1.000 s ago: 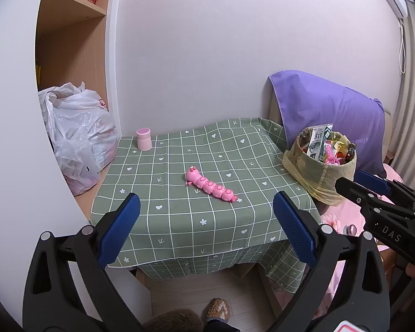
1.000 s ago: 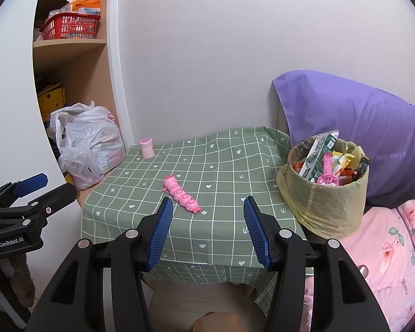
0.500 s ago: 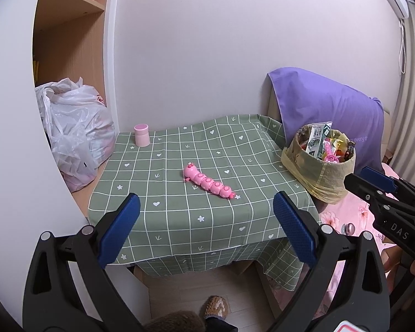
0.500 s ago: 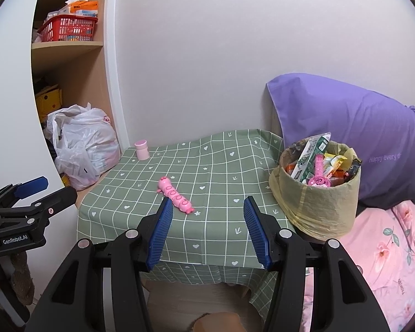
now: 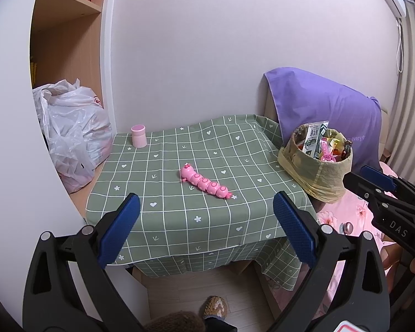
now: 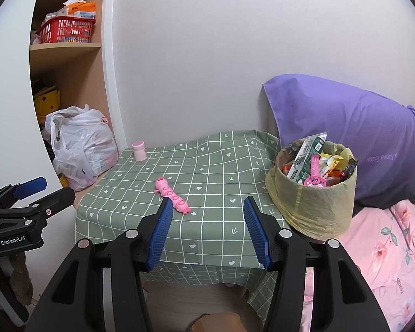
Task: Collect trash
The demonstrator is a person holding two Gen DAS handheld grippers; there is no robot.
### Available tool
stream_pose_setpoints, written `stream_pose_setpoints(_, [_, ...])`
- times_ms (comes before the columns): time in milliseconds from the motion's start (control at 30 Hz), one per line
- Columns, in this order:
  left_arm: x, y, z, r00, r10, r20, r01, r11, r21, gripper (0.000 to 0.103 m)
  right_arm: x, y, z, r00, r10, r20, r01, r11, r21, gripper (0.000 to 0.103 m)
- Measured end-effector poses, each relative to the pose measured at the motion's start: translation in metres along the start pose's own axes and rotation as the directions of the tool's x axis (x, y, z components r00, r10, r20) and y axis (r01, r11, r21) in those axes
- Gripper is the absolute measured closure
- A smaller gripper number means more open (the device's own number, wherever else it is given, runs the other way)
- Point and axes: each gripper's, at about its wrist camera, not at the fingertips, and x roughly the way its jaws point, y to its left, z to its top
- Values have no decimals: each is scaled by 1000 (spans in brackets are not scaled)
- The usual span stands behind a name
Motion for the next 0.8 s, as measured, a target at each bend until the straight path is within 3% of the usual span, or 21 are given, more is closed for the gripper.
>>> stream_pose_setpoints(533, [-2,-4,0,1000,2,11,-3,1000,14,11,-1,-2,-2,1000,-8,-3,8,1000,2,53])
stream_pose_setpoints(800, [2,-4,0,999,39,22,-40,999,25,11,4,-5,-2,1000,-3,-16,3,1000,5,53])
